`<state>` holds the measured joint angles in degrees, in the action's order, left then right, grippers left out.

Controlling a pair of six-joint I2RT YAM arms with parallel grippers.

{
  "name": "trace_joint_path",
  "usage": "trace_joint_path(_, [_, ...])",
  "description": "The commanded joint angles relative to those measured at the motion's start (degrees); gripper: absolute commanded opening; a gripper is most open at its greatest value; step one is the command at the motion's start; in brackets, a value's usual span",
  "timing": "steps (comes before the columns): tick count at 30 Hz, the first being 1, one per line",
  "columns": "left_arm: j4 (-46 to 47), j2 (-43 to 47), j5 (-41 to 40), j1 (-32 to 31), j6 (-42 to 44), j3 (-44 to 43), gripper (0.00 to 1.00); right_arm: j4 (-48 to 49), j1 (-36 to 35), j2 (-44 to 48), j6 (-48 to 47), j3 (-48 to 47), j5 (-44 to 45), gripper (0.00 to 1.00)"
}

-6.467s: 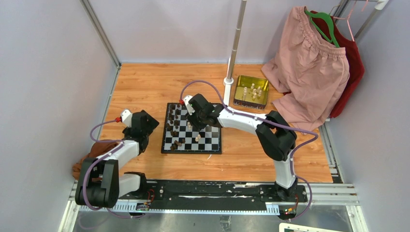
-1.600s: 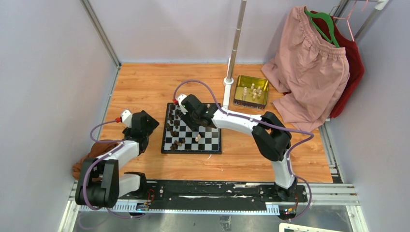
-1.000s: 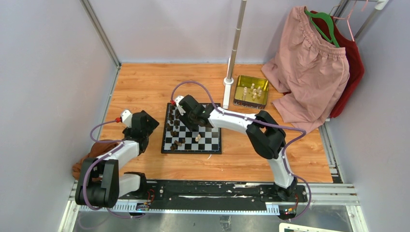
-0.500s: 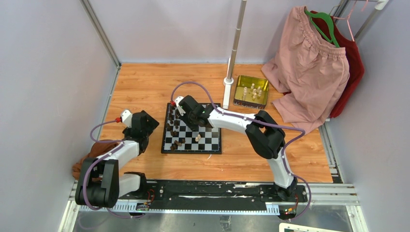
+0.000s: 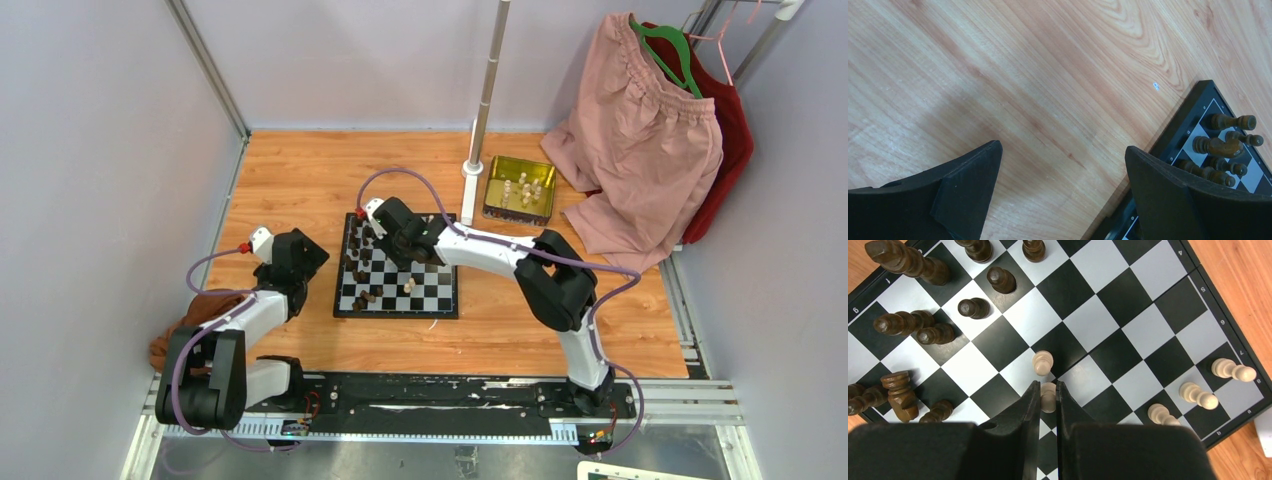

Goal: Set up the chess pieces on the board
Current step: Pick up the chess piece from the chessboard, then place the chess piece on the chessboard.

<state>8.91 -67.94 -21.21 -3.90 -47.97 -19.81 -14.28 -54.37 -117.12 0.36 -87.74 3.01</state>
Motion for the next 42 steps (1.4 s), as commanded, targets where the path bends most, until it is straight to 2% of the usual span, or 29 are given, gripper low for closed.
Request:
trace_joint_path(1, [1.13, 0.2, -1.19, -0.23, 0.85, 0.21, 1.0, -0.05, -0.84, 3.19, -0.12, 1.38, 1.69, 0.0])
trace_joint_path(15, [1.15, 0.14, -0.94, -0.24, 1.03, 0.06, 1.0, 1.12, 1.04, 11.53, 1.47, 9.45, 6.46, 0.0])
trace_joint_path(30, [1.22, -0.14, -0.54, -0.25, 1.29, -0.1, 1.0, 8.64, 1.9, 16.69, 7.91, 21.9, 9.03, 0.0])
trace_joint_path(42, [1.2, -0.34, -0.49, -0.27, 1.29, -0.14, 1.0, 9.22, 2.31, 15.3, 7.63, 21.8, 10.36, 0.0])
